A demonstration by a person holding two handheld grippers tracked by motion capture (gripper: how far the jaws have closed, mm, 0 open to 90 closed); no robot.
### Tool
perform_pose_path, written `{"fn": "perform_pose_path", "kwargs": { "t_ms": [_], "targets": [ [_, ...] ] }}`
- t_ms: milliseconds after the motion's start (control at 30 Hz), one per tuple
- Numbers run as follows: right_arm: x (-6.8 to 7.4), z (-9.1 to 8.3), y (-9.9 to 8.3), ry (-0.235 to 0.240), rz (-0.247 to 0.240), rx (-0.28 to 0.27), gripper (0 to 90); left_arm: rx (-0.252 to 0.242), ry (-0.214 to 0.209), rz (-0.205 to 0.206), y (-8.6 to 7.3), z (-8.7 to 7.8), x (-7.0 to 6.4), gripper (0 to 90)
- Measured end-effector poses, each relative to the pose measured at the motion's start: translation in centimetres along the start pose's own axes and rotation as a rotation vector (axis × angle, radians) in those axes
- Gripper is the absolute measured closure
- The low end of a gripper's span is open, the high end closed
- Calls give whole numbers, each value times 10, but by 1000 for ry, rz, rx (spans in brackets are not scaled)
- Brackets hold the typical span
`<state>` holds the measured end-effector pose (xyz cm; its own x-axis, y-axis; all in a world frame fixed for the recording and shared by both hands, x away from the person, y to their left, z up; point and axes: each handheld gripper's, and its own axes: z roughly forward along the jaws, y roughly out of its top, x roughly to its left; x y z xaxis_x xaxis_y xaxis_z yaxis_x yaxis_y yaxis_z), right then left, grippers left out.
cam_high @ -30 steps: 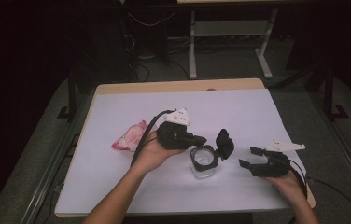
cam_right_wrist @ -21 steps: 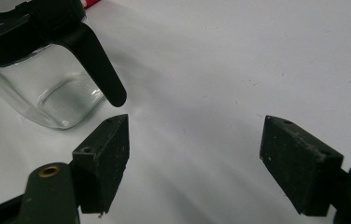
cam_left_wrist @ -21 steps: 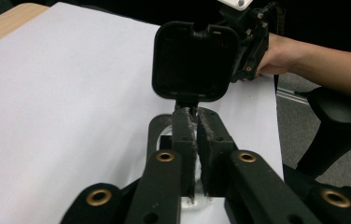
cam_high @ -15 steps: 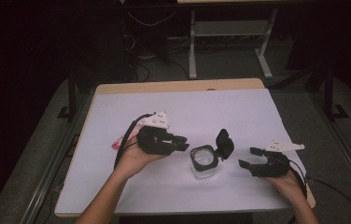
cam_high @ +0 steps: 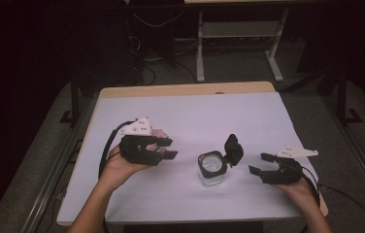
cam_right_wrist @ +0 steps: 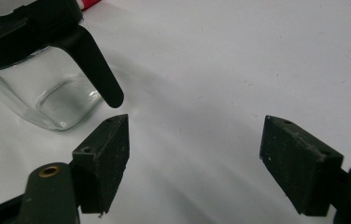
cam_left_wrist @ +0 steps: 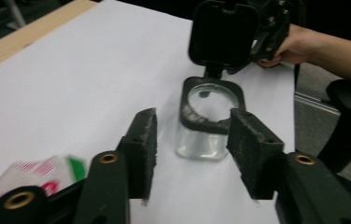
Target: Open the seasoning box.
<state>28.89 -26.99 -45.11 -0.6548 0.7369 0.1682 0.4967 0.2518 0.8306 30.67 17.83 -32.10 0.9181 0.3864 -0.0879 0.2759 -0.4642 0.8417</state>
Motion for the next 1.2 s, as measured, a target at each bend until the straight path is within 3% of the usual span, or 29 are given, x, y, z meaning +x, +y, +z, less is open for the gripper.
{"fn": "perform_pose_path", "kwargs": {
  "t_ms": [300, 467, 800, 967, 1200],
  "targets": [
    [0, 0, 0, -3, 3, -1, 238, -18, 88, -18, -22, -30, 11, 393],
    [0, 2, -1, -4, 5, 3, 238, -35, 107, -30, -34, -36, 15, 333],
    [-1, 2, -1, 2, 2, 6, 238, -35, 104, -28, -48, -25, 17, 274],
    [-1, 2, -1, 4, 0, 8, 238, 11, 126, -1, -53, -11, 19, 274],
    [-1, 3, -1, 2, 5, 11, 238, 16, 144, -1, -54, -4, 21, 276]
  ]
}}
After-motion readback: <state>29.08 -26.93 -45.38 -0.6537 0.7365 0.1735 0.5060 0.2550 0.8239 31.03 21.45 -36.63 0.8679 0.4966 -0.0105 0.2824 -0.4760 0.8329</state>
